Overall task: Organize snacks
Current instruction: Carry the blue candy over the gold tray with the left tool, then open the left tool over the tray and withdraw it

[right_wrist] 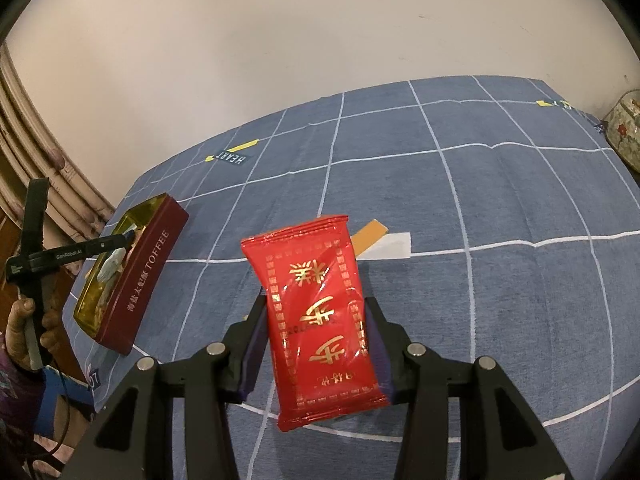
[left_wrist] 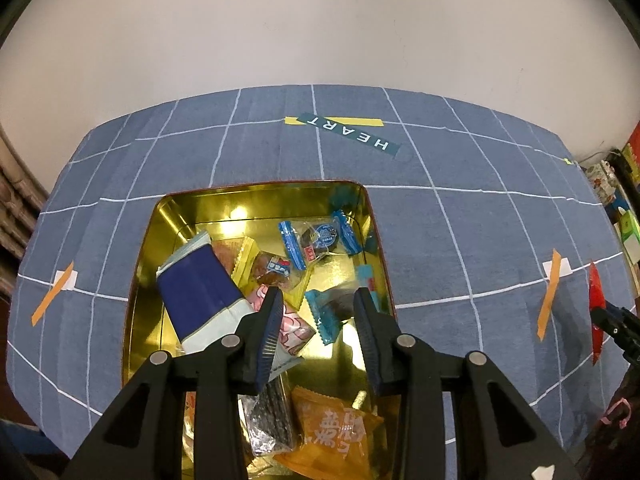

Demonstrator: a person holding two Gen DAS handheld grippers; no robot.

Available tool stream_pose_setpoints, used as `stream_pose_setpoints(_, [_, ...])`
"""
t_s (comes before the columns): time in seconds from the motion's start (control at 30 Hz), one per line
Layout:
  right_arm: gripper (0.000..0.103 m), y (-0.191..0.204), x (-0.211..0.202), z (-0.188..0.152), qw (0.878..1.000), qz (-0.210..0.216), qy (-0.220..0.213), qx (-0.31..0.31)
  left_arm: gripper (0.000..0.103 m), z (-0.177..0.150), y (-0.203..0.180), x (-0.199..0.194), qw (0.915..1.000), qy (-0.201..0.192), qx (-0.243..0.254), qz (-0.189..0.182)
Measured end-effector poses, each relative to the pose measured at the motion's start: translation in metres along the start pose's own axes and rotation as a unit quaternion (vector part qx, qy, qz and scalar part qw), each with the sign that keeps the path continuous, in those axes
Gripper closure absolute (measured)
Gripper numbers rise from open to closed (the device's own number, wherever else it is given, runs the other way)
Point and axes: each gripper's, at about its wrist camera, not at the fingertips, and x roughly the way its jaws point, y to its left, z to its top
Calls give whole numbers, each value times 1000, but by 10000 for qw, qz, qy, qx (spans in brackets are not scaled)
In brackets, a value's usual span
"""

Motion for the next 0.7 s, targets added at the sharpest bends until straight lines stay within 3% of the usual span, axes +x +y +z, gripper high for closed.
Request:
stream_pose_setpoints(0.17, [57,0,0,0,10000,-2,-4,3,68,0,-1,-2,10000,-18,12,79])
stream_pose_setpoints(0.23, [57,-1,0,0,10000,-8,1,1,57,-1,-2,-5,9998,-43,14,172])
stream_pose_setpoints(0.37, [57,0,-1,0,10000,-16,-9,0,48,-2,-5,-16,9991,-195,56,362])
stream_pose_setpoints(0.43, [57,0,-2,1,10000,-16,-15,9,38,-5,-6,-24,9985,-267,78,472])
stream_pose_setpoints(0.6, [57,7,-6,2,10000,31,-36,-3,27,-21,6,-44,9972,-359,-163,635])
stream_pose_setpoints(0.7, [57,14,-8,3,9999,91,-54,-52,25,-37,20,-60,9961,-367,-416,689])
